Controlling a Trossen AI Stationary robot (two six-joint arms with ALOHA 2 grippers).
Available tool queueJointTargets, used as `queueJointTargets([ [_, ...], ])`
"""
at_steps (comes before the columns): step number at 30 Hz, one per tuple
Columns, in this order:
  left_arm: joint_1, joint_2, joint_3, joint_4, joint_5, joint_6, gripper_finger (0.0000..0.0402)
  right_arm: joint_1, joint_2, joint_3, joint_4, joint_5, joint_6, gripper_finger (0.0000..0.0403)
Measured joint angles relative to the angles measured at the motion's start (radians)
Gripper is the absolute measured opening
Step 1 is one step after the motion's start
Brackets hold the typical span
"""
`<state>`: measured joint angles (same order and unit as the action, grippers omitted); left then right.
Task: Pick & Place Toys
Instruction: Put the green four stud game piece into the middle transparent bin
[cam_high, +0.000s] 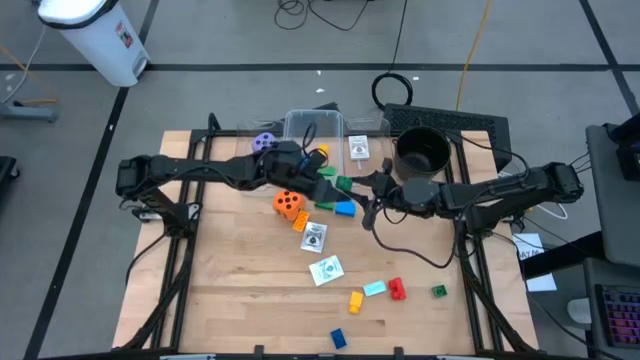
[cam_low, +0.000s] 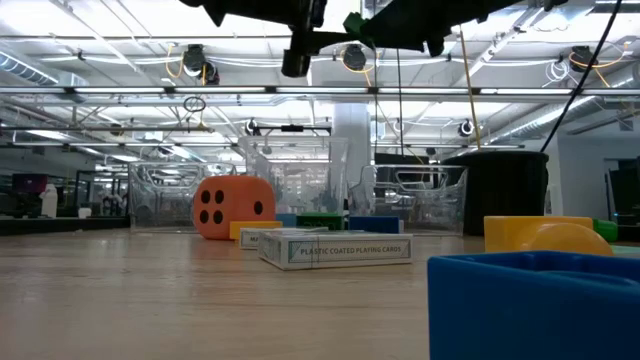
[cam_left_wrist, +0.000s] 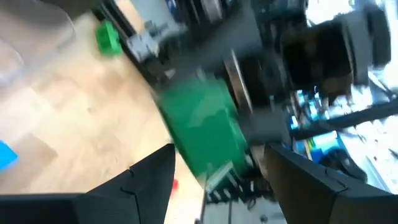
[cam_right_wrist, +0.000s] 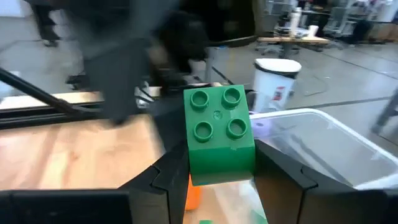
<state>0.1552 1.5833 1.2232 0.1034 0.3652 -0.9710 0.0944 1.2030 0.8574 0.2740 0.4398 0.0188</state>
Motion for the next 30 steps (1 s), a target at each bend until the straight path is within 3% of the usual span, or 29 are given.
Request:
queueJointTargets([
  [25,0.016,0.0,-0.001,0.015,-0.062,0.033,0.0249,0.003,0.0,0.0,-0.003,-0.021,-0.001,0.0145],
  [30,0.017,0.0,-0.001,-0.004,-0.059,0.03,0.0208,0.003,0.0,0.0,-0.003,-0.021,-0.002,0.0144],
])
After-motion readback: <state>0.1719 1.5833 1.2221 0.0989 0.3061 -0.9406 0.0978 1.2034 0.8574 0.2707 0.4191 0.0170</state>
